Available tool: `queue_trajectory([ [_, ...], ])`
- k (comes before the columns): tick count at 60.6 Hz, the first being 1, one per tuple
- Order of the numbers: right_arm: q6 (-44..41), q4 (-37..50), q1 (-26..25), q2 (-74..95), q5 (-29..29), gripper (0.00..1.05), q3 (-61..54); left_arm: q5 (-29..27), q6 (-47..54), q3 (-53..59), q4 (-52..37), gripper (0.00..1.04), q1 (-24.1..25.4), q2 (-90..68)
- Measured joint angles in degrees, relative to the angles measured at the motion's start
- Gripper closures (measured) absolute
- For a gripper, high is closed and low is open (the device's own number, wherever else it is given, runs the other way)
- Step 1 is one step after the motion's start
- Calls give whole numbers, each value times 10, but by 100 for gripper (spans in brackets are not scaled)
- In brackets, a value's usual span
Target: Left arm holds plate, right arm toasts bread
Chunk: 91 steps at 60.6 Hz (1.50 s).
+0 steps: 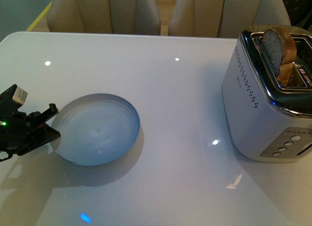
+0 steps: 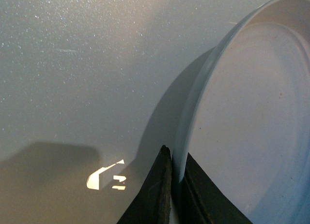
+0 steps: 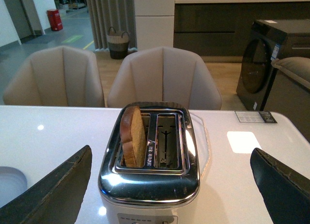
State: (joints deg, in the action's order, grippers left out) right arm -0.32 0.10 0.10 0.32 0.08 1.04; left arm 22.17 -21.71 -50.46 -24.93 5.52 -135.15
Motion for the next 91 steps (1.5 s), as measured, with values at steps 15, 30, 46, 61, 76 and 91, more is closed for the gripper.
queue_trajectory([
  [15, 0, 0, 0, 0, 0, 9, 0, 6, 21, -17, -14, 101, 10, -22],
  [30, 1, 0, 0, 0, 0, 9, 0, 8, 33, -6, -21, 62, 21, -3],
  [46, 1, 0, 0, 0, 0, 9, 0, -30, 39, 81, -77, 19, 17, 173],
  [61, 1, 0, 0, 0, 0, 9, 0, -80, -1, 210, -88, 8, -27, 449],
  [76, 1, 0, 0, 0, 0, 9, 0, -222, 184, 367, -407, 54, -54, 556],
  [91, 1, 0, 0, 0, 0, 9, 0, -222, 206, 437, -347, 102, -54, 680],
])
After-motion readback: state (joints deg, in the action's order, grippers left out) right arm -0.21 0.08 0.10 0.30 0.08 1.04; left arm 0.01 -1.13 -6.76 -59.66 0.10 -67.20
